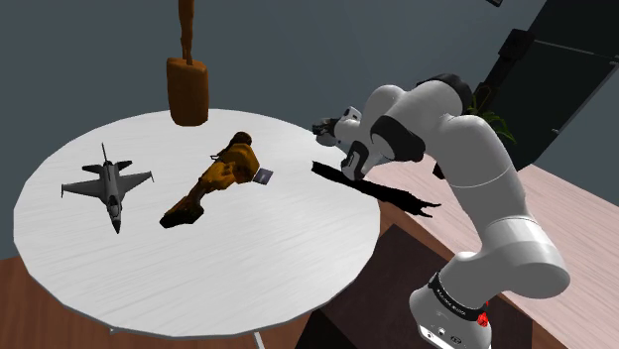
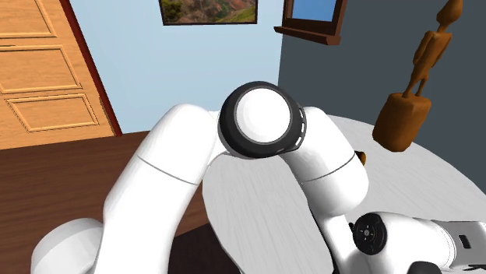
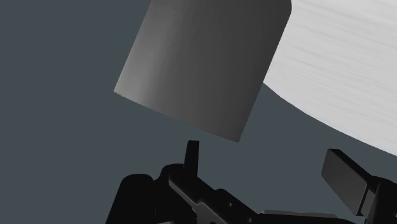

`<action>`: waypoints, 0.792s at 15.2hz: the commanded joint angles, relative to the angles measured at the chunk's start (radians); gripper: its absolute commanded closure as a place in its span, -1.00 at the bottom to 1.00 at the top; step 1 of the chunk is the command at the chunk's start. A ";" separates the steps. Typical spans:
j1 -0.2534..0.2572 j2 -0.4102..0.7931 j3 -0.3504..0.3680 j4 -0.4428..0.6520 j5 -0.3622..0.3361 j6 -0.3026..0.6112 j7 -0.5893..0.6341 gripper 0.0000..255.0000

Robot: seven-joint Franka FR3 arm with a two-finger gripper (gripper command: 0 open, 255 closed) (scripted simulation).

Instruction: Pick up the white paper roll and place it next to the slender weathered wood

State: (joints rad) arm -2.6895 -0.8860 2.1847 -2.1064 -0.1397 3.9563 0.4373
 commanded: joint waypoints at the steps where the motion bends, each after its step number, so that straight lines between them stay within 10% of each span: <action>1: 0.026 -0.039 0.027 -0.062 -0.003 0.021 -0.013 -1.00; 4: 0.095 0.045 -0.003 -0.196 0.011 0.058 -0.065 -1.00; 12: 0.040 0.099 0.074 -0.199 0.050 0.052 -0.161 -1.00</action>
